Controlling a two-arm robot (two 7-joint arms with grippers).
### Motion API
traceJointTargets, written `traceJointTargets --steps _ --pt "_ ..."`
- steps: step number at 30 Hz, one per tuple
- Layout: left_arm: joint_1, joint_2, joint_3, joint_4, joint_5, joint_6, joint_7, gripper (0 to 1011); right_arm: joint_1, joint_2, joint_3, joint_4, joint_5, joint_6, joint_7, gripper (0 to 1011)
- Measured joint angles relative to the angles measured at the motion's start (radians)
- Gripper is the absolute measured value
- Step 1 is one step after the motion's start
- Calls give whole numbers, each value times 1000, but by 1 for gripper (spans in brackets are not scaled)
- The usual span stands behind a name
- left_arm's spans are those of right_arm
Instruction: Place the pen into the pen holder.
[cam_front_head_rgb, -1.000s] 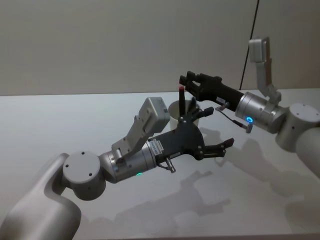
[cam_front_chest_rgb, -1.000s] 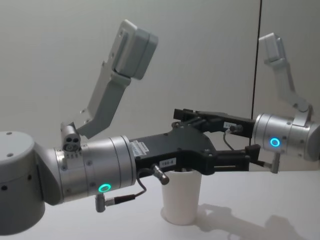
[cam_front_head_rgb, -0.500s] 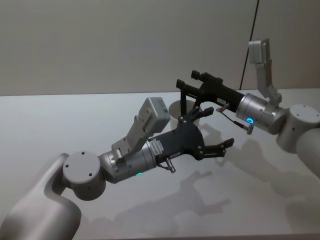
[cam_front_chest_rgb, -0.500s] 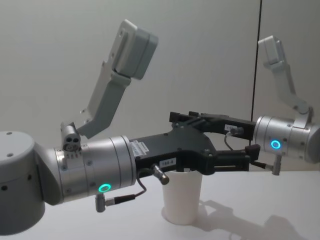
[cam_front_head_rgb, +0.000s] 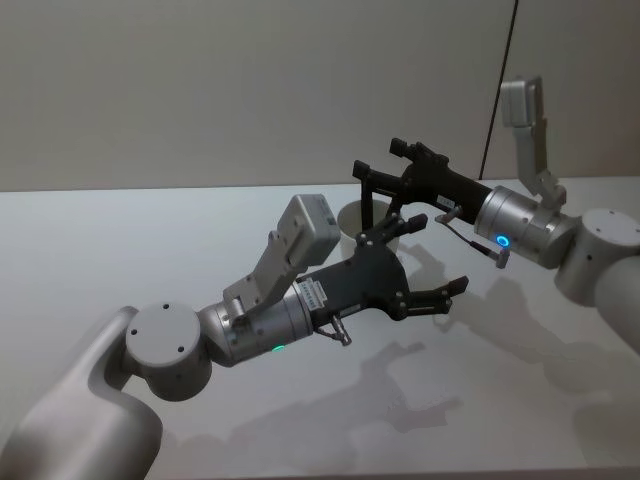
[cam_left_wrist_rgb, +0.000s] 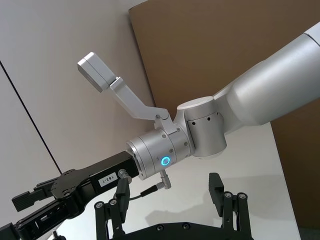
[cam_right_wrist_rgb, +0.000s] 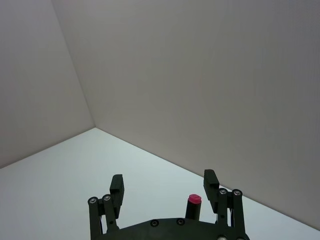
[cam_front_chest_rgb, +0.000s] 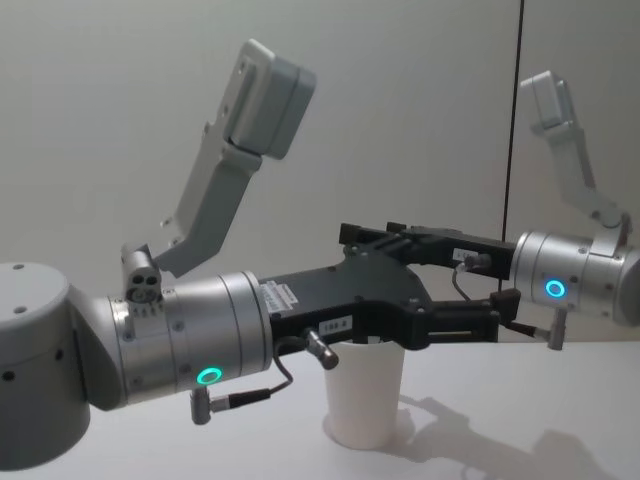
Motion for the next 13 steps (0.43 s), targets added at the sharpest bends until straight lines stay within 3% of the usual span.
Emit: traceJointTargets --steps 13 --pt "0 0 0 0 0 0 0 1004 1 1 2 1 -2 -1 1 1002"
